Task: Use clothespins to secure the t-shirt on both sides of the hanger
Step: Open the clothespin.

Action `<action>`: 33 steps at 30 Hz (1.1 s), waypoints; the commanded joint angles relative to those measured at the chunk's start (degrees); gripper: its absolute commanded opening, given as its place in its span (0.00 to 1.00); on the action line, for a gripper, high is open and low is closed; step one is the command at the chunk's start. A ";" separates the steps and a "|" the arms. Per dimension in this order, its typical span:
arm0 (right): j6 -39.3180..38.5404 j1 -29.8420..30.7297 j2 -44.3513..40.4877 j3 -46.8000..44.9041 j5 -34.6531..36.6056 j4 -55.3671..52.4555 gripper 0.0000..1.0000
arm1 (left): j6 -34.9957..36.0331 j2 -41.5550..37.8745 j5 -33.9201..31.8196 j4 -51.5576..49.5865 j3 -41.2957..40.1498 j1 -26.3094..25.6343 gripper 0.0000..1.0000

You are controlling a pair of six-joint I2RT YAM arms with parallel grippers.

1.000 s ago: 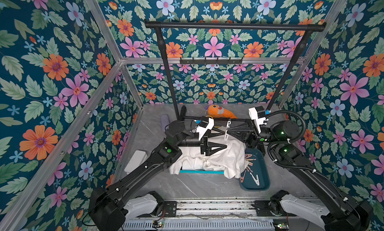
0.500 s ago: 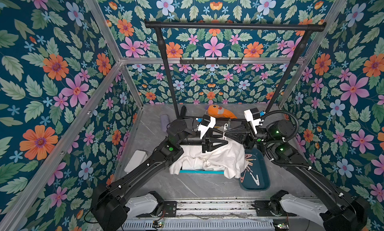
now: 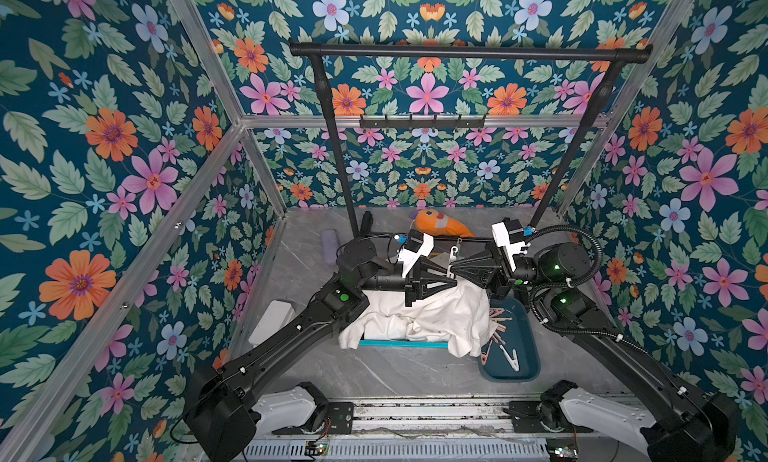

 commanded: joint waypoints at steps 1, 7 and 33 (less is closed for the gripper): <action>-0.06 0.11 -0.26 -0.21 0.34 -1.17 0.00 | 1.44 0.02 -2.09 2.11 0.16 0.02 0.00; -2.16 0.15 -1.21 -0.41 3.16 -4.50 0.13 | 1.59 -0.15 -3.33 1.94 -0.33 0.02 0.00; -3.73 0.13 -1.72 1.64 6.81 -15.63 0.80 | -3.83 -0.60 -5.97 13.86 -5.25 0.00 0.00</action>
